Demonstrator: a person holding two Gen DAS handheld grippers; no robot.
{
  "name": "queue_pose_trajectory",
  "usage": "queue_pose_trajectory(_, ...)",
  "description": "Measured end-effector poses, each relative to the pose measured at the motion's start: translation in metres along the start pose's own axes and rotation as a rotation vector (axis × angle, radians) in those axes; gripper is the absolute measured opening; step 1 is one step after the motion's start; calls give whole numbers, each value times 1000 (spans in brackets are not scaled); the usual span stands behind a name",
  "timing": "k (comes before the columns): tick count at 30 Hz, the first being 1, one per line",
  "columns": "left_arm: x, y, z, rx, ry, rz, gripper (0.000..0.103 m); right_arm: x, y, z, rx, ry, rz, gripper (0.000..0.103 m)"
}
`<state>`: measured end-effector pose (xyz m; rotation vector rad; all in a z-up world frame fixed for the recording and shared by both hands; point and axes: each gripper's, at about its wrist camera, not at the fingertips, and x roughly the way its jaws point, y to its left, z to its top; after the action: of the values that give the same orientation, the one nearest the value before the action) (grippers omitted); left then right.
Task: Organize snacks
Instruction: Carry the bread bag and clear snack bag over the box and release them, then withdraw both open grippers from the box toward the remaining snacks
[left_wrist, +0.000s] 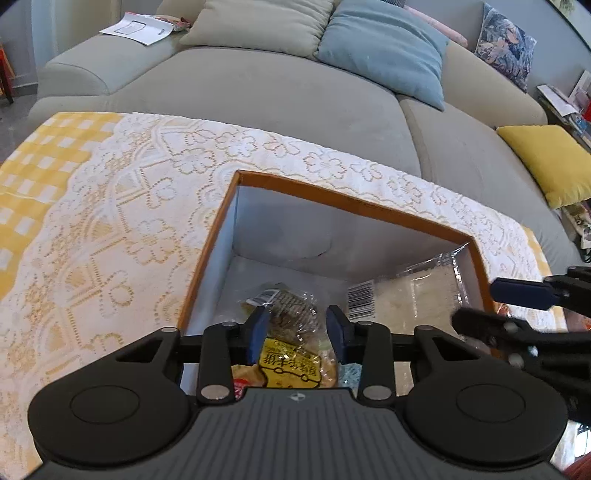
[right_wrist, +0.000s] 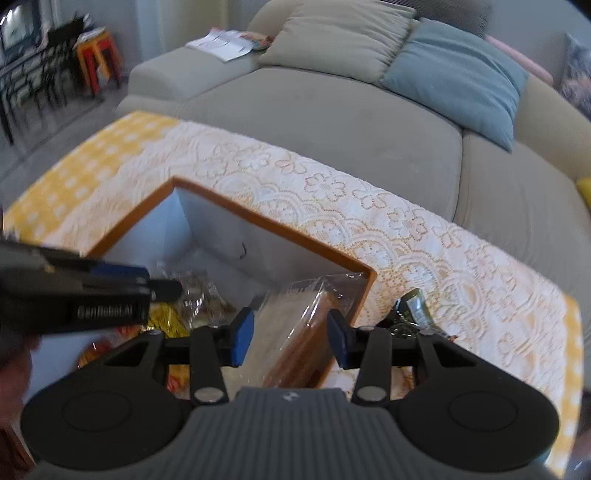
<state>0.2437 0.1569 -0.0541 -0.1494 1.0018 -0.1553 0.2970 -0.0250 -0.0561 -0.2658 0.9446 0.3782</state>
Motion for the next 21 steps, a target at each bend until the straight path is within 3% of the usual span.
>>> queue_pose_trajectory(4, 3, -5, -2, 32, 30, 22, 41, -1, 13, -5, -131, 70, 25, 38)
queue_pose_trajectory(6, 5, -8, -4, 42, 47, 28, 41, 5, 22, -7, -189, 113, 22, 22)
queue_pose_trajectory(8, 7, -8, -6, 52, 61, 45, 41, 14, 29, -9, -246, 140, -3, 18)
queue_pose_trajectory(21, 9, -14, -14, 101, 86, 105, 40, 57, 39, -9, -329, 251, -45, 17)
